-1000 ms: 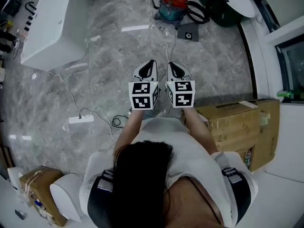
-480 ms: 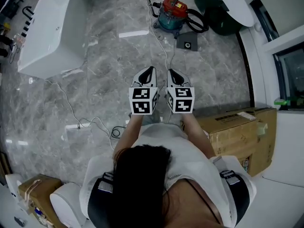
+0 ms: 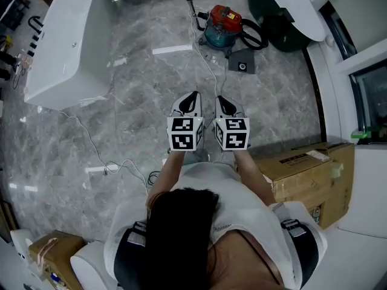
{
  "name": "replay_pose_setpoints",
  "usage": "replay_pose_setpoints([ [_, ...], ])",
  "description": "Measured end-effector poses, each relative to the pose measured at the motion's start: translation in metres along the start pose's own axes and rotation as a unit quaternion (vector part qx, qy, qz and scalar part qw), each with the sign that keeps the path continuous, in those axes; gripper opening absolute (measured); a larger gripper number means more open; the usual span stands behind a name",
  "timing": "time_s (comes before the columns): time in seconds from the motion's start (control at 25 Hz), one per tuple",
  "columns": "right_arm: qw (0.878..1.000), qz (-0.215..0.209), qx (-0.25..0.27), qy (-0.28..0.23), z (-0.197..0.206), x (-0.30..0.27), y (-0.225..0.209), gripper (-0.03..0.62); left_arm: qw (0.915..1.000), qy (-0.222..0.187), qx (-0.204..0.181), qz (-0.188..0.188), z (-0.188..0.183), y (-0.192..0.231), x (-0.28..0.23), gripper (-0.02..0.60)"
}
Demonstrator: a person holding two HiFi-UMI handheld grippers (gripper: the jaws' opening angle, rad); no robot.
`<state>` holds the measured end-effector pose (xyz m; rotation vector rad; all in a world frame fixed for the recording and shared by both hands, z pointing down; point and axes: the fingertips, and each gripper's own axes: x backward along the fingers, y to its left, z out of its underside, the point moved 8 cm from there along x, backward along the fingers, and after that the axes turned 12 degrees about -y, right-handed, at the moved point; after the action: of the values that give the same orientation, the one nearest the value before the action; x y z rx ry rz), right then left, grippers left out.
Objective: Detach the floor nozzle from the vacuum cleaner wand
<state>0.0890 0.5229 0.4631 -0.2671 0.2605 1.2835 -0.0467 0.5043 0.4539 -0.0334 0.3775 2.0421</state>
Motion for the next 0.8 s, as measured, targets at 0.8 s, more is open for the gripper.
replay_pose_setpoints([
  [0.8,0.999,0.033,-0.030,0.014,-0.014,-0.045,0.029,0.015,0.9999,-0.002,-0.001,0.016,-0.018,0.062,-0.012,0.008],
])
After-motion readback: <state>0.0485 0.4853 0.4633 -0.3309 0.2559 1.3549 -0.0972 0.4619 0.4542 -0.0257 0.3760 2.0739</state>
